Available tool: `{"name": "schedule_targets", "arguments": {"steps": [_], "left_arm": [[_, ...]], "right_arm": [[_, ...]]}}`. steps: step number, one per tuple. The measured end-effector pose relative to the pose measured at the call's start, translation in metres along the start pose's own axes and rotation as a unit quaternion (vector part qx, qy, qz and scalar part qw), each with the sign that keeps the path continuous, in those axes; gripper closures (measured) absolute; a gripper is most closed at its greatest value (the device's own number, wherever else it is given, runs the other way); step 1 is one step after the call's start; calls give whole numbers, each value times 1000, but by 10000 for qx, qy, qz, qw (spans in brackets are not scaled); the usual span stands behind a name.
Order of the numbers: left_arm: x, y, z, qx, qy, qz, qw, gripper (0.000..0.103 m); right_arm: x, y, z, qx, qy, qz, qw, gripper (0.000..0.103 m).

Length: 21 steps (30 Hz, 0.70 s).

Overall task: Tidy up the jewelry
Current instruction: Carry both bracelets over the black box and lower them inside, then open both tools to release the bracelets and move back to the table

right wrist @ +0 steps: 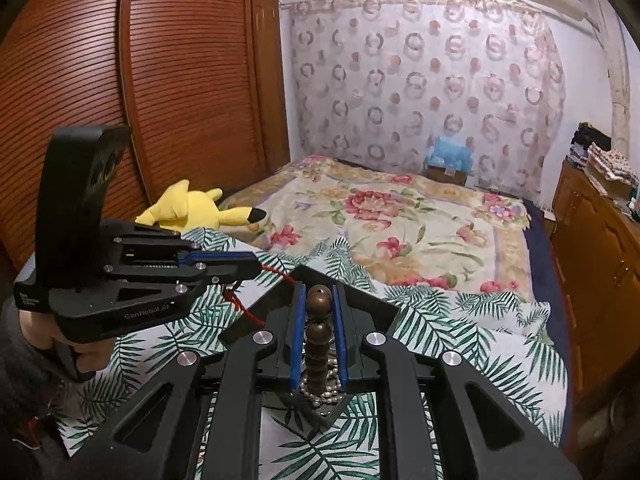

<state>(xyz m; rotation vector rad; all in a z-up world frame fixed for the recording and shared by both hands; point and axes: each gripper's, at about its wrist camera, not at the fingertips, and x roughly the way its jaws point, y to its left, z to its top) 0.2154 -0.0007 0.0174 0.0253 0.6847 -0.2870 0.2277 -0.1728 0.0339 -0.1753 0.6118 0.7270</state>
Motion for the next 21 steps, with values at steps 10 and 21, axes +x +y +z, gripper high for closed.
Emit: {"name": "schedule_targets", "arguments": {"steps": [10,21], "left_arm": [[17,4,-1,-122,184,-72,9997,100],[-2,6,-32,-259,288,-100,9992,98]], "right_arm": [[22,-4,-7,127,205,82,9997,82],[9,4,-44,217,328,37,9992,81]]}}
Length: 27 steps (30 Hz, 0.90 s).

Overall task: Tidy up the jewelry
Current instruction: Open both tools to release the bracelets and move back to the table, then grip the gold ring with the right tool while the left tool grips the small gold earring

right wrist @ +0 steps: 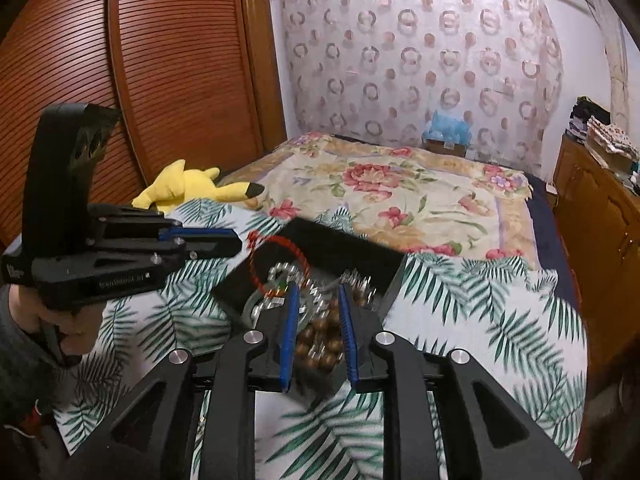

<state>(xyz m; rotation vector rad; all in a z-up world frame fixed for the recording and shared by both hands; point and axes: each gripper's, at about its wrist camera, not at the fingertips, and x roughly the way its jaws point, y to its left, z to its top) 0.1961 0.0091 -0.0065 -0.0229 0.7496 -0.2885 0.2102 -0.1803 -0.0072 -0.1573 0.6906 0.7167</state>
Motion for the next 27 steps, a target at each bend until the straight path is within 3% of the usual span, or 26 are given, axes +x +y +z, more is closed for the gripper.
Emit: {"name": "schedule_targets", "arguments": {"steps": [3,7,15,21,27], "left_arm": [[-9,1,-13,-8,8,35,10000,97],[-20,4,-31,-83,61,33,9999,84],[-27,13,-70,-210,291,124,9993,83],[-27,18,-89,-303,442,144,9985,83],[-29,17,-100,-329,474,85,9983,83]], "right_arm": [[-4,8,-13,-28,93,32,9999,81],[-4,26,-38,-86,320,165,9993,81],[11,67,-82,-338,793,408,9954,81],[17,78,-86,-346,867,562,9940,81],[23,91,-86,-511,983,645,9918,70]]}}
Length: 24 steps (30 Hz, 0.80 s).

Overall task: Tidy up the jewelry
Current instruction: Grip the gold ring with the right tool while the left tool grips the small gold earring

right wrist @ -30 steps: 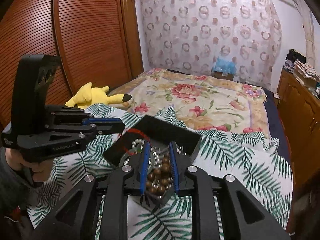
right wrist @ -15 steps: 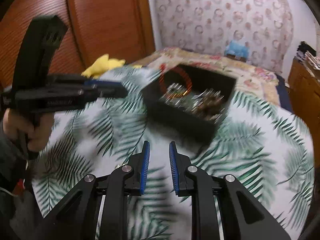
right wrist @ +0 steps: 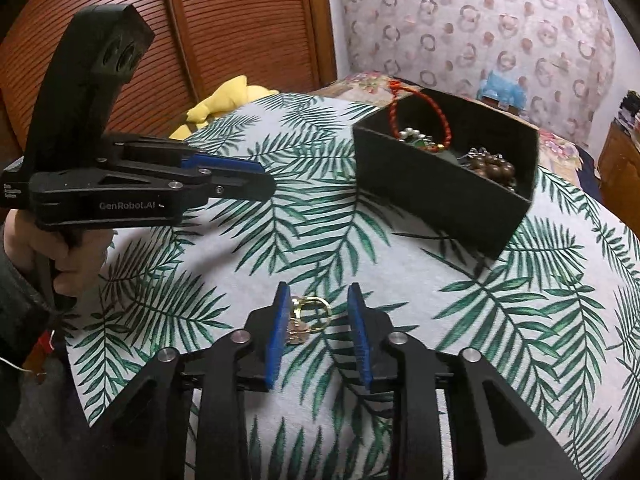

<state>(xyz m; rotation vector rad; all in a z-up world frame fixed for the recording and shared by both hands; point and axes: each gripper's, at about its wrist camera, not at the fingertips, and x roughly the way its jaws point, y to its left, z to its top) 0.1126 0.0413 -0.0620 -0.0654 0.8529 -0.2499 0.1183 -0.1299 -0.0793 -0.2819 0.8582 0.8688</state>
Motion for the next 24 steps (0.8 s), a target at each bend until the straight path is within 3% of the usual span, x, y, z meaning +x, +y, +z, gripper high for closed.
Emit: {"name": "schedule_targets", "arguments": {"steps": [12,14,16,24], "left_arm": [[1,-3,-9,-14,45,-88,9999,83],[1,-4,-9,-12,39,-97,9999,83],[2,-3,-9,-19,50,-105,9999,83],[2,-4,-11,-14,61,-112,9999,83]], "right_arm": [[12,13,3,-297,282,-251,9988,70],[13,13,6,-341,322,-263,9986,77],[14,13,7,-339,351,-208,9986,77],[0,-3,20,-33,-38,-202,9998,77]]}}
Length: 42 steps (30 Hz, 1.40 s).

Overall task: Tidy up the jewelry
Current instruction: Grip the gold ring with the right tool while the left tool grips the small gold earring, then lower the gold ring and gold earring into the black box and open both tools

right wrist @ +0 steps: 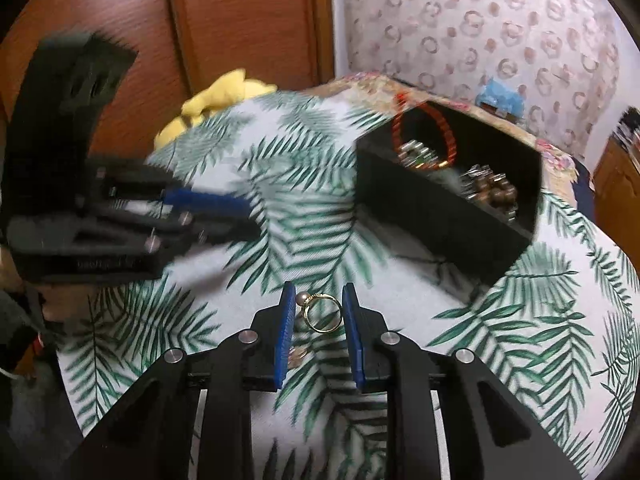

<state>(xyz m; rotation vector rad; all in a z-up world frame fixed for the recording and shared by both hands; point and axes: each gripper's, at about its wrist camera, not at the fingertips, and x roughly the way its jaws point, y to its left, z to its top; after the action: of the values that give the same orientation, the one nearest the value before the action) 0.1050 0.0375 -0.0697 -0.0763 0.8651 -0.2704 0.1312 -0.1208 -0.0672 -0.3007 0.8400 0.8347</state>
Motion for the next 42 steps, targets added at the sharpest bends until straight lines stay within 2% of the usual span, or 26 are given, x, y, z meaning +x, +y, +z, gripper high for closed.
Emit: {"name": "schedule_targets", "arguments": {"steps": [7,8,10,18,33,35,39,41,42], "left_arm": [[0,-13,0,101,12,-119,9999,82],[1,-17,-1,131,17,-144,9998,80],[2,-23,-2,178,23,-187,9997,75],[7,-56,-10,490,101,-385,9980,74],[23,-82,-20,939,252,-162,9951,74],[23,-83,-21,932,245,-169,9952,85],[22,-82,-20,916,212,-211,9953,89],[22,-80,-18,893,209,-218,9955,96],[22,-80,-17,884,206,-212,9957,96]], "right_arm": [[-16,-26,-1,304,-174,-177,9992,77],[-17,-28,-3,330,-170,-209,9991,77],[-21,-35,-11,412,-158,-283,9986,77],[-29,-52,-41,692,-76,-459,9965,77],[-36,-54,-53,785,-182,-446,9957,77],[-36,-54,-53,790,-178,-444,9957,77],[-35,-56,-53,810,-158,-437,9956,77],[-34,-57,-52,812,-150,-432,9957,77],[-34,-58,-51,813,-152,-425,9957,77]]}}
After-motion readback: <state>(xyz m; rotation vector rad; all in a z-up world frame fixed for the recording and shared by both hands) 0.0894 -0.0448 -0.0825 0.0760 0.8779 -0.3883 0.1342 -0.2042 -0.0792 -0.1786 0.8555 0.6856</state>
